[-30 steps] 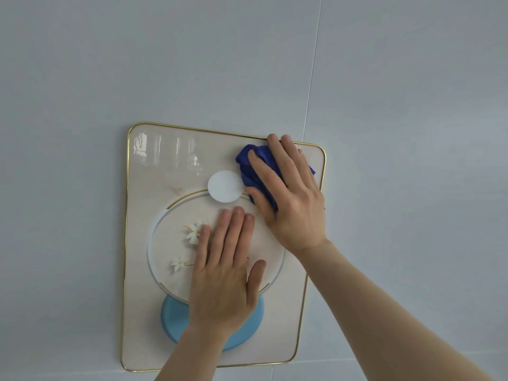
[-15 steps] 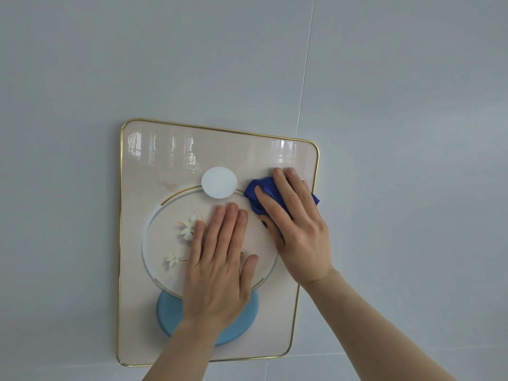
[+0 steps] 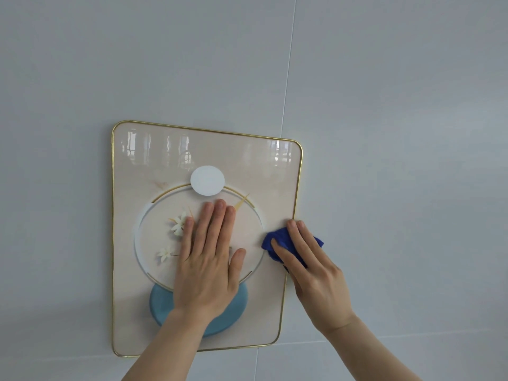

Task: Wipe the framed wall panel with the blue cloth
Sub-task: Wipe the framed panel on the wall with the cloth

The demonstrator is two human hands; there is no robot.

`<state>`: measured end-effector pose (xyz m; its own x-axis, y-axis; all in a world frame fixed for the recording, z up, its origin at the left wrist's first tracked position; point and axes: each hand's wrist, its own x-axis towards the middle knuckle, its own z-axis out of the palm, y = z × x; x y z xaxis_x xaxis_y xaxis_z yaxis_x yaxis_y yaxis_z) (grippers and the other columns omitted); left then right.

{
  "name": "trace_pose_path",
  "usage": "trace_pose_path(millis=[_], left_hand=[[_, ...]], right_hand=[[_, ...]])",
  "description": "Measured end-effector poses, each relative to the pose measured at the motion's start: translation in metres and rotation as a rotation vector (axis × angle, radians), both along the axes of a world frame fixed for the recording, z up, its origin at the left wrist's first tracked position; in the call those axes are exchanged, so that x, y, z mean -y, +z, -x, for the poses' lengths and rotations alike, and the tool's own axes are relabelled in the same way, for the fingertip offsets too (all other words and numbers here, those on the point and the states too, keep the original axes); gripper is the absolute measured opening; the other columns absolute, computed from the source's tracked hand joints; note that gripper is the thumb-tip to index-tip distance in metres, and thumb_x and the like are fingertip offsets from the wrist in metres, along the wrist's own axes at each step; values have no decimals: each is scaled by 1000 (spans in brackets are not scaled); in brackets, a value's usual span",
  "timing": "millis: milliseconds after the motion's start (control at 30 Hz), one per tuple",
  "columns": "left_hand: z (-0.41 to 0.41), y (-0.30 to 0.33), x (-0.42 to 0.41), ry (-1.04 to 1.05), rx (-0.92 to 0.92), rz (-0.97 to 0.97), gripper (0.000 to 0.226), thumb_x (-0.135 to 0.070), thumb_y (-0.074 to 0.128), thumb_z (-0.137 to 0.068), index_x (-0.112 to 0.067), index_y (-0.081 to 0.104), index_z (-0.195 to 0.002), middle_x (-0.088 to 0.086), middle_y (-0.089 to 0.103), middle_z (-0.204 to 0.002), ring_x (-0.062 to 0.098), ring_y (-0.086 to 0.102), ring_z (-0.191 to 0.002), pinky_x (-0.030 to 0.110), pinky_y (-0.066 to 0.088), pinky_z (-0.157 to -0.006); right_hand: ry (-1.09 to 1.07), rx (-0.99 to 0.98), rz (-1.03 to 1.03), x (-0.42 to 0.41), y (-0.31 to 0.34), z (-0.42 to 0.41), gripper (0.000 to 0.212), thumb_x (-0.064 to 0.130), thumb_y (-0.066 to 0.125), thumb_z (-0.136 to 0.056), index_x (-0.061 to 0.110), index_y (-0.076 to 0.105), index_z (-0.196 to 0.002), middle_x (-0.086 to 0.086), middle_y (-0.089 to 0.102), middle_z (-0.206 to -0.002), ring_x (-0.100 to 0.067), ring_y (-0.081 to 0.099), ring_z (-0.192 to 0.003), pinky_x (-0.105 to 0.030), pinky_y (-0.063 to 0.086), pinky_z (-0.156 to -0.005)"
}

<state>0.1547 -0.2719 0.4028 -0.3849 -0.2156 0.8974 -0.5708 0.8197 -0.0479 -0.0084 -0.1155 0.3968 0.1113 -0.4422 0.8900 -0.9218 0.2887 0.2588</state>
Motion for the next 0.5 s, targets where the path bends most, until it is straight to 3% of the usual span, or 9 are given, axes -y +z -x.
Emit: trace_pose_path(millis=[267,400,500], left_hand=[[-4,4,-7,-51,-17,-34,67,-41,24,-105,-12,12,-164,6,8,-174,25,4,-162,54,11,-130],[-8,5,-9,-79,-9,-47,69,-41,29,-104,-11,12,-164,7,8,-174,26,4,-162,55,13,-129],[-13,7,-13,-97,9,-72,71,-42,29,-103,-12,11,-164,6,7,-175,24,3,-162,54,15,-129]], right_hand=[[-186,2,-40,-21,-4,-19,67,-24,62,-67,10,74,-124,-22,67,-140,-37,70,-124,-37,65,-65],[-266,216,-130,-38,-2,-33,71,-13,90,-53,17,76,-116,-13,72,-132,-29,76,-99,-30,55,-48],[-261,461,-54,-51,1,-35,54,-5,86,-72,26,73,-115,1,73,-120,-25,67,-74,-27,40,-47]])
